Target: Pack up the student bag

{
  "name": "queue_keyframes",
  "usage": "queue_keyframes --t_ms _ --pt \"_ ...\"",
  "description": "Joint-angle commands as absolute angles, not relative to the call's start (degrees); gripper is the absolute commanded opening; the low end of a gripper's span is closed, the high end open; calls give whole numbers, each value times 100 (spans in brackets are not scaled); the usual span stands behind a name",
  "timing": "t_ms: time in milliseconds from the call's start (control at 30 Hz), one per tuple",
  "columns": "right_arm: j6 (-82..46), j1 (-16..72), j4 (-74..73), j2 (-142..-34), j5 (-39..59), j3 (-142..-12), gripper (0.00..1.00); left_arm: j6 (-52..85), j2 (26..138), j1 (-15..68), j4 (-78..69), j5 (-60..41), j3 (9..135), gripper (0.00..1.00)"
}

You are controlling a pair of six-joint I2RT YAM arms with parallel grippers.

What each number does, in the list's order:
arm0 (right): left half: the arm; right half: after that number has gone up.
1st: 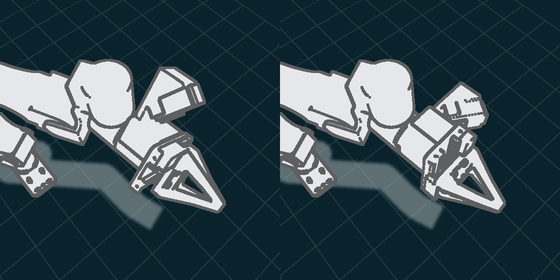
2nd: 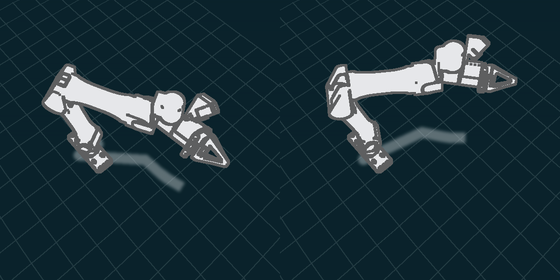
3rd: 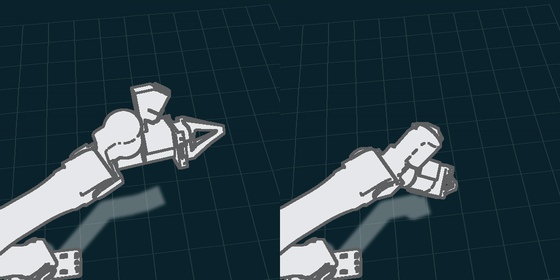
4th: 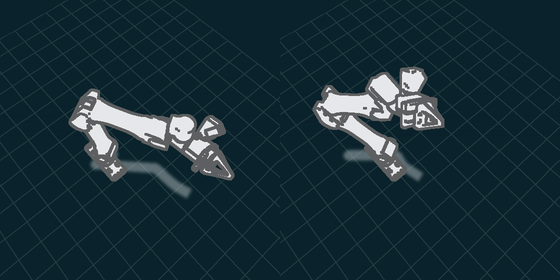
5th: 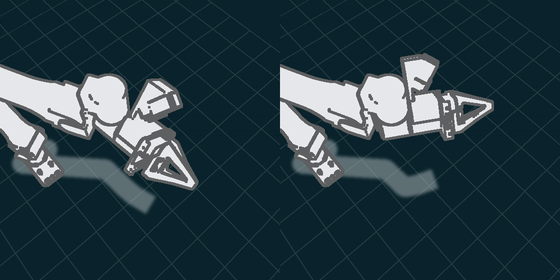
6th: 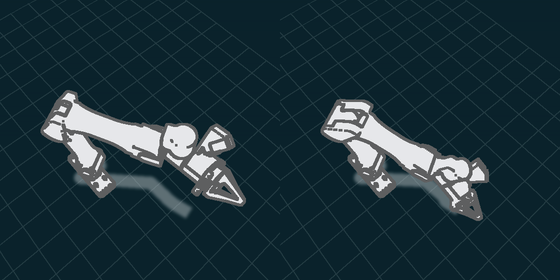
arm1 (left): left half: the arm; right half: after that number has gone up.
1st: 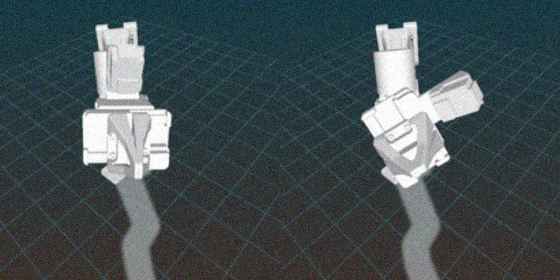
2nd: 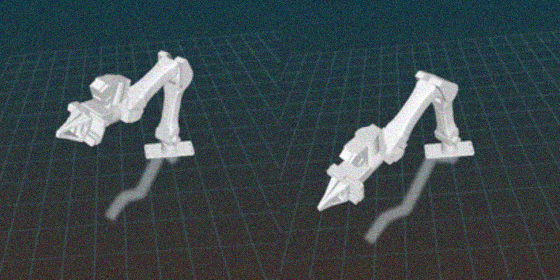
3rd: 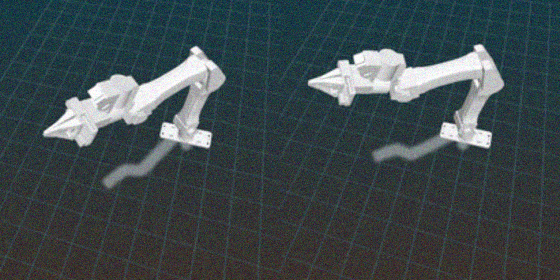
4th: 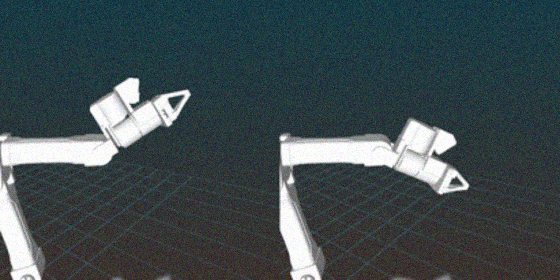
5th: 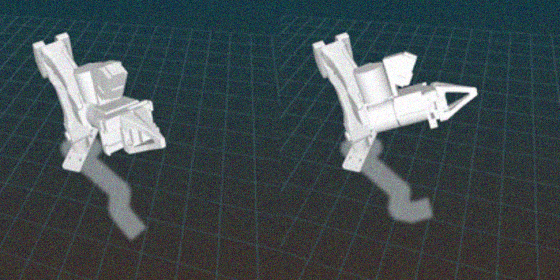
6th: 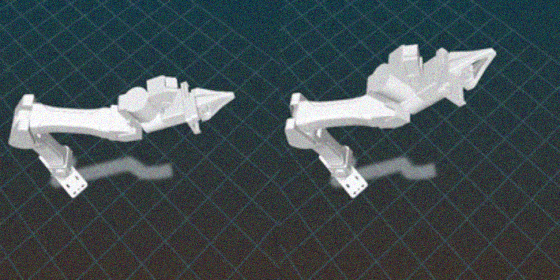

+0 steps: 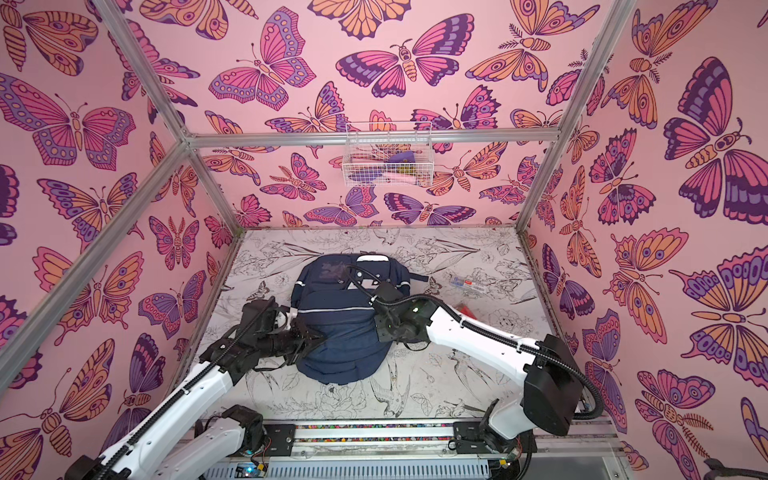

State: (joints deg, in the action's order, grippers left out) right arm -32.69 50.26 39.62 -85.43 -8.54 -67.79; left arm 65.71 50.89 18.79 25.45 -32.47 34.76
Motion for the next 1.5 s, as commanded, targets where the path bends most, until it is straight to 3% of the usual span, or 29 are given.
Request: queue_keyframes --t_ms 0,300,533,867,1100,1200,1267,1300,1333,1467 --pt "-2768 4147 4466 -8802 -1986 -6882 0 6042 5140 1679 3510 -2932 3375 0" --pt "-2557 3125 4031 -9710 -1813 -7433 0 5868 5131 1663 3657 -2883 3307 0" --pt "-2353 2953 3795 -9779 -1579 -7609 0 5733 5042 1593 3709 -2884 3170 0" --pt "-2652 3628 3762 -9169 540 -6796 0 5118 5457 821 3926 -2937 3825 0" --pt "-3318 4340 3516 -8340 1127 -6197 0 5096 5858 361 3981 -3218 4163 1" --pt "-3664 4718 3173 -8201 1285 -6117 0 5483 5484 504 4018 -3232 4105 40" --pt "-3846 4934 2927 -8221 1396 -6116 0 5788 5101 750 4131 -3099 4054 55" --pt "-3936 5026 2812 -8256 1444 -6133 0 6004 4902 968 4143 -3013 4006 69" --pt "-4007 5095 2722 -8293 1483 -6145 0 6229 4754 1197 4143 -2919 3964 74" --pt "-4120 5268 2636 -8457 1521 -6303 0 7137 4478 2296 3975 -2417 3849 75"
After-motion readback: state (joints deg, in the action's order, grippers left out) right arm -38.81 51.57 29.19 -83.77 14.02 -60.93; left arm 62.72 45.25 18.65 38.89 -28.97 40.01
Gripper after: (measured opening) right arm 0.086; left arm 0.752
